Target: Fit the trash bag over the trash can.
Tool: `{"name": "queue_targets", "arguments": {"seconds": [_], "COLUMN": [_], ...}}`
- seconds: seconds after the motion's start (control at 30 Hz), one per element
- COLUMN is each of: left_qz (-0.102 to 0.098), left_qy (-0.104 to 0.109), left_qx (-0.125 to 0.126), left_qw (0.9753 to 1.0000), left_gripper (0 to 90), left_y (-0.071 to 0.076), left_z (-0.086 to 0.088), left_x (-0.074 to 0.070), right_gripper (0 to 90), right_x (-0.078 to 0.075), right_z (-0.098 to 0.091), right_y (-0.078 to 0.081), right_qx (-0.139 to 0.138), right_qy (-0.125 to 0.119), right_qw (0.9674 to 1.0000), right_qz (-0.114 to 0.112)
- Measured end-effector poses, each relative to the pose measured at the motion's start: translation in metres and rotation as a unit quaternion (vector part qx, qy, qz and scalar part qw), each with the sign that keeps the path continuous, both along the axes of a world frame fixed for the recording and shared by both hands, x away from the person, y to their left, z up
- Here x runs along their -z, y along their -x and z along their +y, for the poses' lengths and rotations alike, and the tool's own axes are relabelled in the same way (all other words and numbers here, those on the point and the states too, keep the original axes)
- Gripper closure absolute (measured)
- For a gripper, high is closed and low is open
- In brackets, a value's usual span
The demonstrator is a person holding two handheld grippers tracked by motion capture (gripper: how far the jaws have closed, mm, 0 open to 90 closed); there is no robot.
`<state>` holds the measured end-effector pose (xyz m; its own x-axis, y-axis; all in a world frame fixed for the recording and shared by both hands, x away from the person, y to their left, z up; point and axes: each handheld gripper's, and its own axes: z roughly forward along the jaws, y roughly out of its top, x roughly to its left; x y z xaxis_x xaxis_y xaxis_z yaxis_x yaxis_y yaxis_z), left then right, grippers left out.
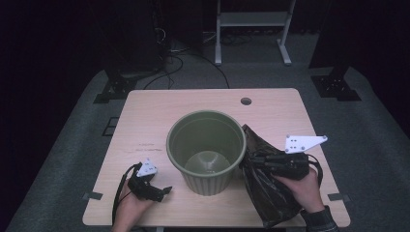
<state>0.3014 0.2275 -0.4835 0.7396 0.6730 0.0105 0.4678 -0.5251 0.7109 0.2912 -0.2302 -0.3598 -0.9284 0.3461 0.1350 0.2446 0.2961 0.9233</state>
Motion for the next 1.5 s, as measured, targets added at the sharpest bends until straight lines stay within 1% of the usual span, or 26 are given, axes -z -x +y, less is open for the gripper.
{"name": "queue_targets", "arguments": {"seconds": [0.1,0.13,0.23,0.4,0.57,0.63,0.9,0.97,1.0,1.2,1.4,1.43,1.5], "left_qz": [0.000,0.000,0.000,0.000,0.000,0.000,-0.001,-0.001,-0.001,-0.001,-0.001,-0.001,-0.001], "left_qy": [0.000,0.000,0.000,0.000,0.000,0.000,0.001,0.001,0.001,0.001,0.001,0.001,0.001], "left_qx": [0.000,0.000,0.000,0.000,0.000,0.000,0.000,0.000,0.000,0.000,0.000,0.000,0.000], "left_qw": [1.0000,1.0000,1.0000,1.0000,1.0000,1.0000,1.0000,1.0000,1.0000,1.0000,1.0000,1.0000,1.0000], "left_gripper": [0.0,0.0,0.0,0.0,0.0,0.0,0.0,0.0,0.0,0.0,0.0,0.0,0.0], "left_y": [0.000,0.000,0.000,0.000,0.000,0.000,0.000,0.000,0.000,0.000,0.000,0.000,0.000], "left_z": [0.000,0.000,0.000,0.000,0.000,0.000,0.000,0.000,0.000,0.000,0.000,0.000,0.000], "left_x": [0.000,0.000,0.000,0.000,0.000,0.000,0.000,0.000,0.000,0.000,0.000,0.000,0.000], "right_gripper": [88.6,88.6,88.6,88.7,88.7,88.7,88.7,88.6,88.6,88.6,88.6,88.6,88.6], "right_x": [-0.010,-0.013,-0.019,-0.029,-0.042,-0.047,-0.073,-0.083,-0.083,-0.102,-0.111,-0.113,-0.116], "right_z": [-0.001,-0.001,-0.001,-0.002,-0.003,-0.002,0.007,0.013,0.013,0.026,0.039,0.042,0.046], "right_y": [0.003,0.003,0.005,0.007,0.008,0.007,0.003,0.002,0.002,-0.007,-0.019,-0.021,-0.024], "right_qx": [-0.009,-0.011,-0.018,-0.030,-0.046,-0.049,-0.075,-0.088,-0.088,-0.116,-0.139,-0.145,-0.152], "right_qy": [-0.005,-0.007,-0.007,-0.013,-0.027,-0.030,-0.045,-0.048,-0.048,-0.052,-0.066,-0.069,-0.070], "right_qw": [0.9999,0.9998,0.9996,0.9989,0.9978,0.9975,0.9946,0.9931,0.9931,0.9901,0.9869,0.9859,0.9850], "right_qz": [-0.009,-0.015,-0.020,-0.033,-0.039,-0.042,-0.055,-0.061,-0.061,-0.058,-0.049,-0.046,-0.044]}}
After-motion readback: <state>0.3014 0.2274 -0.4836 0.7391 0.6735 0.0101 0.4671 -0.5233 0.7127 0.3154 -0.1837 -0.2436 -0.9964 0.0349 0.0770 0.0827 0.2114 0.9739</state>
